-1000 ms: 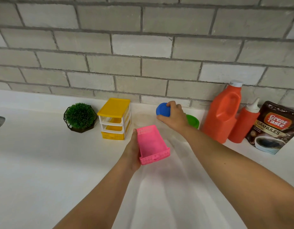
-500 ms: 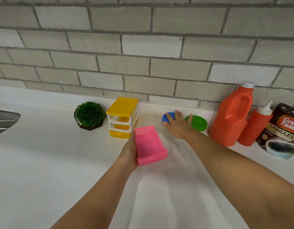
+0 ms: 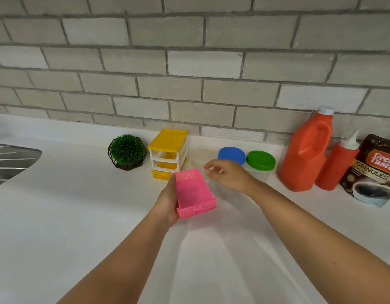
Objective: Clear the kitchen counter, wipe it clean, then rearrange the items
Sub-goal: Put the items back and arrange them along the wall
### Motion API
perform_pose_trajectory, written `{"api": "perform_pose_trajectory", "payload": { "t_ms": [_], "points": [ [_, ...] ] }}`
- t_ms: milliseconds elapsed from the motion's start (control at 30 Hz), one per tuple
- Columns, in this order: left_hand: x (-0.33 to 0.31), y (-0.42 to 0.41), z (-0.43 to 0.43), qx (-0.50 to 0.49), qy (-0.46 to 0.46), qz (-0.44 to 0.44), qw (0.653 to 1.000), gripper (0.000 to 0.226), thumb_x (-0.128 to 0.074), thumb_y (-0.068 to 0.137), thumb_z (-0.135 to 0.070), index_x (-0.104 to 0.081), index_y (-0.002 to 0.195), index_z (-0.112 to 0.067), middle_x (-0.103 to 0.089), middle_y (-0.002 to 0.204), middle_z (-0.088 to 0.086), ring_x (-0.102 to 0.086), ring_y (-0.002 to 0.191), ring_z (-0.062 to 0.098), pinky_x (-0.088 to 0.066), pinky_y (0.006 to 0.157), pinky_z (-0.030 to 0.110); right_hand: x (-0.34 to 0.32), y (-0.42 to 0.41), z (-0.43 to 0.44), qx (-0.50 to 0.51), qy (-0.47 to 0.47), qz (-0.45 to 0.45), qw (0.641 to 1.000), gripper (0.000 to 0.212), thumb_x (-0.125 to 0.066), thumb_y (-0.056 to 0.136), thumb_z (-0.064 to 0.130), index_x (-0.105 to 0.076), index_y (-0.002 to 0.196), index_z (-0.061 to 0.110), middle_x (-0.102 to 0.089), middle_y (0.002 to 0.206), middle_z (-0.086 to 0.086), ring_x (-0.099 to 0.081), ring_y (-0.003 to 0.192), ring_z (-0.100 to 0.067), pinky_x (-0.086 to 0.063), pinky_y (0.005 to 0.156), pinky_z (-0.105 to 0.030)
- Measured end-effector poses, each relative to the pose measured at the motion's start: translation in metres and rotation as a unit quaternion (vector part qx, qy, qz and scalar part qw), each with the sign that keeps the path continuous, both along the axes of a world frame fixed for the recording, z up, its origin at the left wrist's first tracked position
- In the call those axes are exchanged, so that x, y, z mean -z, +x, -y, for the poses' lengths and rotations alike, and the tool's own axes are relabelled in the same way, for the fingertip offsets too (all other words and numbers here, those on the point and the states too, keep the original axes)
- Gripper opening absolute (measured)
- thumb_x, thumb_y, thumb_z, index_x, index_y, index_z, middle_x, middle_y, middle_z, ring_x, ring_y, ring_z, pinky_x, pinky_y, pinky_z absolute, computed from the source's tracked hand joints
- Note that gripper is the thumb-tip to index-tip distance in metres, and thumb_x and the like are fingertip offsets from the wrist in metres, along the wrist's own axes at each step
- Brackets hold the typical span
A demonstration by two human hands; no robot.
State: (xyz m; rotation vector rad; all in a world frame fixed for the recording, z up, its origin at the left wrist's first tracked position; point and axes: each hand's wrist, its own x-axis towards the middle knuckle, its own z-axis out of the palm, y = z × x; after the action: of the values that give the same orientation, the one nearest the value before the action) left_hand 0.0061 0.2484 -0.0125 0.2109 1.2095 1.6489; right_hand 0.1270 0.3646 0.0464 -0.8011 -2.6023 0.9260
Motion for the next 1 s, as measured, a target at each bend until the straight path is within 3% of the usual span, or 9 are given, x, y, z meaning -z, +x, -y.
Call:
{"api": "perform_pose_trajectory", "payload": {
  "t_ms": [100, 267, 367, 433, 567, 600, 700, 833, 1000],
  "points": [
    [-0.001, -0.01, 0.007, 0.008, -0.009, 0.022, 1.0, 0.056, -0.028, 0.094, -0.057, -0.06, 0.109, -0.014, -0.073, 0.089, 0.013, -0.07, 0.076, 0.029, -0.057, 0.066, 0.039, 0.0, 0.008, 0.032, -0.063, -0.074, -0.006, 0.995, 0.027, -0.058, 0.09, 0.035, -0.063, 0.115, 0.025, -0.059, 0.095, 0.004, -0.053, 0.071, 0.002, -0.039, 0.067, -0.01],
    [0.0, -0.03, 0.018, 0.023, -0.034, 0.031, 0.999, 0.057, -0.024, 0.095, -0.055, -0.061, 0.102, -0.011, -0.073, 0.08, 0.016, -0.07, 0.065, 0.03, -0.057, 0.059, 0.039, 0.009, -0.004, 0.062, -0.065, -0.027, 0.029, 0.997, 0.033, -0.07, 0.082, 0.025, -0.064, 0.114, 0.018, -0.055, 0.103, -0.001, -0.052, 0.085, -0.011, -0.042, 0.075, -0.018],
    [-0.003, -0.047, 0.024, 0.02, -0.041, 0.013, 0.999, 0.058, -0.027, 0.095, -0.055, -0.057, 0.117, -0.011, -0.069, 0.104, 0.019, -0.066, 0.089, 0.034, -0.051, 0.084, 0.05, 0.011, -0.019, 0.076, -0.035, 0.002, 0.023, 0.999, 0.023, -0.067, 0.085, 0.022, -0.068, 0.104, 0.008, -0.057, 0.096, -0.002, -0.053, 0.086, -0.014, -0.04, 0.07, -0.021],
    [-0.005, -0.061, 0.025, 0.029, -0.05, 0.004, 0.998, 0.061, -0.029, 0.094, -0.056, -0.054, 0.126, -0.011, -0.064, 0.115, 0.02, -0.062, 0.102, 0.036, -0.046, 0.095, 0.054, 0.013, -0.03, 0.085, -0.001, 0.008, 0.02, 1.0, 0.022, -0.064, 0.087, 0.022, -0.068, 0.098, 0.003, -0.061, 0.097, -0.011, -0.057, 0.088, -0.024, -0.043, 0.075, -0.028],
    [-0.018, -0.087, 0.038, 0.057, -0.074, -0.077, 0.993, 0.047, -0.028, 0.098, -0.045, -0.054, 0.092, -0.007, -0.062, 0.089, 0.018, -0.06, 0.078, 0.03, -0.05, 0.072, 0.04, 0.018, -0.052, 0.102, 0.062, -0.004, -0.008, 0.998, 0.021, -0.063, 0.087, 0.018, -0.066, 0.094, -0.002, -0.065, 0.099, -0.019, -0.06, 0.092, -0.03, -0.046, 0.08, -0.032],
    [-0.02, -0.095, 0.041, 0.055, -0.09, -0.105, 0.989, 0.045, -0.028, 0.099, -0.044, -0.052, 0.094, -0.007, -0.06, 0.088, 0.017, -0.059, 0.076, 0.03, -0.049, 0.07, 0.039, 0.018, -0.057, 0.105, 0.08, -0.006, -0.013, 0.997, 0.021, -0.063, 0.088, 0.016, -0.066, 0.094, -0.003, -0.065, 0.099, -0.02, -0.06, 0.091, -0.031, -0.046, 0.079, -0.031],
    [-0.02, -0.125, 0.045, 0.002, -0.104, -0.211, 0.972, 0.044, -0.03, 0.099, -0.042, -0.042, 0.128, -0.01, -0.054, 0.11, 0.013, -0.053, 0.091, 0.029, -0.045, 0.077, 0.037, 0.016, -0.067, 0.111, 0.132, -0.013, -0.032, 0.991, 0.018, -0.062, 0.088, 0.014, -0.067, 0.092, -0.002, -0.066, 0.097, -0.02, -0.06, 0.085, -0.03, -0.046, 0.076, -0.029],
    [-0.032, -0.149, 0.04, -0.02, -0.019, -0.43, 0.903, 0.039, -0.033, 0.099, -0.03, -0.045, 0.13, -0.01, -0.047, 0.13, 0.012, -0.046, 0.119, 0.029, -0.037, 0.101, 0.039, 0.015, -0.079, 0.12, 0.161, -0.018, -0.035, 0.986, 0.018, -0.061, 0.088, 0.015, -0.067, 0.093, -0.002, -0.066, 0.098, -0.02, -0.054, 0.077, -0.017, -0.044, 0.072, -0.023],
    [-0.039, -0.154, 0.026, 0.094, 0.024, -0.654, 0.751, 0.044, -0.033, 0.1, -0.025, -0.035, 0.142, -0.011, -0.028, 0.152, 0.006, -0.022, 0.141, 0.02, -0.014, 0.114, 0.029, 0.017, -0.089, 0.123, 0.167, 0.025, -0.03, 0.985, 0.018, -0.061, 0.089, 0.017, -0.067, 0.093, 0.0, -0.065, 0.094, -0.016, -0.048, 0.069, -0.01, -0.034, 0.059, -0.007]
  ]
}}
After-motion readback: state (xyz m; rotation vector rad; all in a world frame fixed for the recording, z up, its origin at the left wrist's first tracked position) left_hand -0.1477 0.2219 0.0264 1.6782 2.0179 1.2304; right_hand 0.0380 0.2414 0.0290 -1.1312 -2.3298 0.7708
